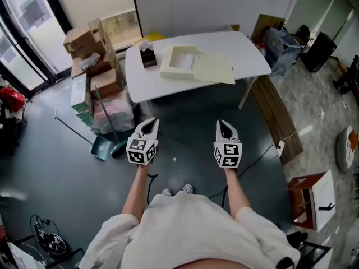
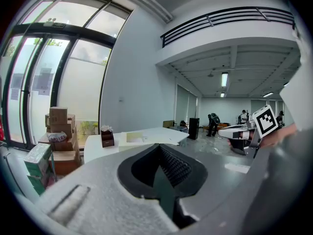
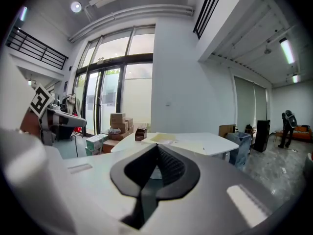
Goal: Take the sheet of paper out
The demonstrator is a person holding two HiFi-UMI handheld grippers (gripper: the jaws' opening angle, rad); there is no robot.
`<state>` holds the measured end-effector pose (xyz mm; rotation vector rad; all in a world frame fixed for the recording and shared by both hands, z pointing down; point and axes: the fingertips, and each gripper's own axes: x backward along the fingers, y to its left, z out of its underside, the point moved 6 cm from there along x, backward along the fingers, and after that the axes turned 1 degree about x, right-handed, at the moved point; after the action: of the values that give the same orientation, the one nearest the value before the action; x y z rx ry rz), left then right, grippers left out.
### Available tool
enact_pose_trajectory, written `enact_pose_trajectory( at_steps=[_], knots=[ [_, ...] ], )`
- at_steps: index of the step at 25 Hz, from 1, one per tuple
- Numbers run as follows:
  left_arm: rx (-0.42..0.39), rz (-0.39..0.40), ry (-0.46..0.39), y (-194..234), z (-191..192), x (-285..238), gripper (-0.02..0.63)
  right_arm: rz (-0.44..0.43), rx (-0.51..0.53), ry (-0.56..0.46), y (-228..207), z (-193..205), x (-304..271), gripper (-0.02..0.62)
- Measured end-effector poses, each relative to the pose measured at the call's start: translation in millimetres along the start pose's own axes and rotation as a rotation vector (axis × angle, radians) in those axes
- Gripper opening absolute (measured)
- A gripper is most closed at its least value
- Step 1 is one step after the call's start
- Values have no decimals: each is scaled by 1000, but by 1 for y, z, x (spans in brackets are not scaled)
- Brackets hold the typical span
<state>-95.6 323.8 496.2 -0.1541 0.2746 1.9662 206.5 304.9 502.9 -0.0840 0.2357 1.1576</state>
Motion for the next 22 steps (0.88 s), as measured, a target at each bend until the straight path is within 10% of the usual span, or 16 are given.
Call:
enact_pose_trajectory(
  at_steps=[22],
  knots=[
    [23, 5, 26, 7, 10, -71, 6, -41, -1, 44, -27, 22, -58, 2]
  ],
)
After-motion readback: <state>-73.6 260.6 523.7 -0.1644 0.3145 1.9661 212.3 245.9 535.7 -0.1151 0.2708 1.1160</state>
